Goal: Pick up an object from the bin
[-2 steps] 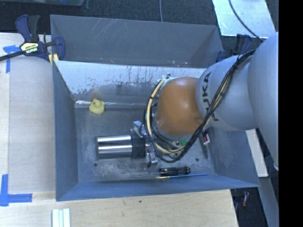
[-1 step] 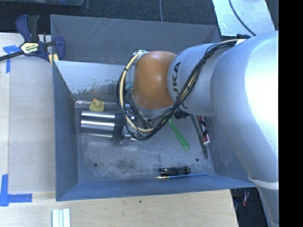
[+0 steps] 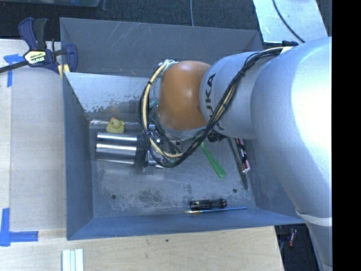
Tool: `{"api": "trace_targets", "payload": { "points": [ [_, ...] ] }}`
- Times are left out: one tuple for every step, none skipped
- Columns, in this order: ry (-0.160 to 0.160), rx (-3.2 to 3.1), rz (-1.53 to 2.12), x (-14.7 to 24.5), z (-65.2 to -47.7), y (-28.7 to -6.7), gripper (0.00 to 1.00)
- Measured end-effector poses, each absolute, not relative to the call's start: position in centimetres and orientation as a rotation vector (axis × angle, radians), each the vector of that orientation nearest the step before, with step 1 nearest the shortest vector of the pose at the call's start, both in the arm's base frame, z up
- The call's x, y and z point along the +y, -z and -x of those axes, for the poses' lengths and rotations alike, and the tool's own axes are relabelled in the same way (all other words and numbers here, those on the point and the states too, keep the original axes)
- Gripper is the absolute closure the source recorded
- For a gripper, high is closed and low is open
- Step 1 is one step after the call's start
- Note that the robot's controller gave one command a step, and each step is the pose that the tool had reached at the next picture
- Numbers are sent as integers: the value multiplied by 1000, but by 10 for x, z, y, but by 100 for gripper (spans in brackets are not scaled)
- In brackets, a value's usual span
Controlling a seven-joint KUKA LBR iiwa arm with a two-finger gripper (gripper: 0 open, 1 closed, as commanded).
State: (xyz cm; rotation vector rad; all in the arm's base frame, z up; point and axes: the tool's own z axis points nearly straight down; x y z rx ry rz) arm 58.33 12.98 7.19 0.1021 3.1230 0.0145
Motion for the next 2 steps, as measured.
{"api": "trace_targets", "payload": {
  "points": [
    [-7,3138,-103,128,-579,-101,100],
    [-8,3134,-103,128,-580,-136,100]
  ]
}}
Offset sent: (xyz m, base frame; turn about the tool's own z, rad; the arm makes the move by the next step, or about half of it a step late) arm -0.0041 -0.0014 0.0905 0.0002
